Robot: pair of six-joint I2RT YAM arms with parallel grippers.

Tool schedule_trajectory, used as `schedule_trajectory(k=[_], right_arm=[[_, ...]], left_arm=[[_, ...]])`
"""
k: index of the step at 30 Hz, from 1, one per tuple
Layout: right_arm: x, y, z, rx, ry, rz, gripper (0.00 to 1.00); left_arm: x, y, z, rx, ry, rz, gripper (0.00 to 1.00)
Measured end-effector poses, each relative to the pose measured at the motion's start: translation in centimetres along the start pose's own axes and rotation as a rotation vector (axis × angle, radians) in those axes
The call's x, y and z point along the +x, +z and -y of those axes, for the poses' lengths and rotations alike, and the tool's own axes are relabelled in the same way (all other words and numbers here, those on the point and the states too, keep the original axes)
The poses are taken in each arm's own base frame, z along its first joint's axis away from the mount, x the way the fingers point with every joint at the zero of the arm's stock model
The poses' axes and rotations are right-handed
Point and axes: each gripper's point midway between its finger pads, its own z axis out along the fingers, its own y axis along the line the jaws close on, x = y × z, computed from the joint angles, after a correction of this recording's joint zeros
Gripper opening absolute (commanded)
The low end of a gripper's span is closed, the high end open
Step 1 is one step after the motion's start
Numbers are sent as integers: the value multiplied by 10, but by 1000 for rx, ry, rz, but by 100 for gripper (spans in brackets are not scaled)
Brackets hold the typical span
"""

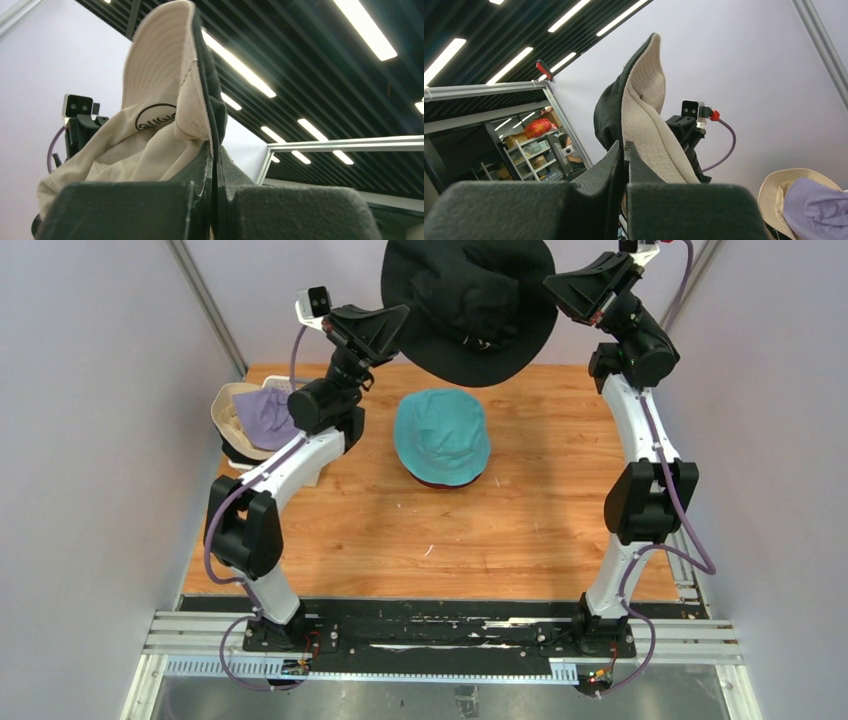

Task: Stack the hats
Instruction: Stack the hat on the hat.

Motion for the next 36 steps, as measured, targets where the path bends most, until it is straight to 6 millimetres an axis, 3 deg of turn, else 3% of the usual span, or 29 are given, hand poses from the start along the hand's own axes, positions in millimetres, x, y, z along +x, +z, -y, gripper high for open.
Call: schedule_trajectory(k=[6,14,24,27,33,36], right_arm=[[-6,2,-3,-20,-4,28,1],[-8,3,-4,-25,-5,34,1],[-4,-8,17,27,49,44,1],[-4,-8,17,24,46,42,1],[-5,-6,15,12,31,37,1],[-5,-7,17,15,35,37,1]], left_arm=[[13,7,-20,6,-48,3,0],[17,13,-27,20,-97,12,0],[28,-26,-58,-126,-148,33,0],[29,-28,-47,-127,-149,33,0],[27,-15,-1,-51,-154,26,0],[27,-11,13,-28,-177,24,0]])
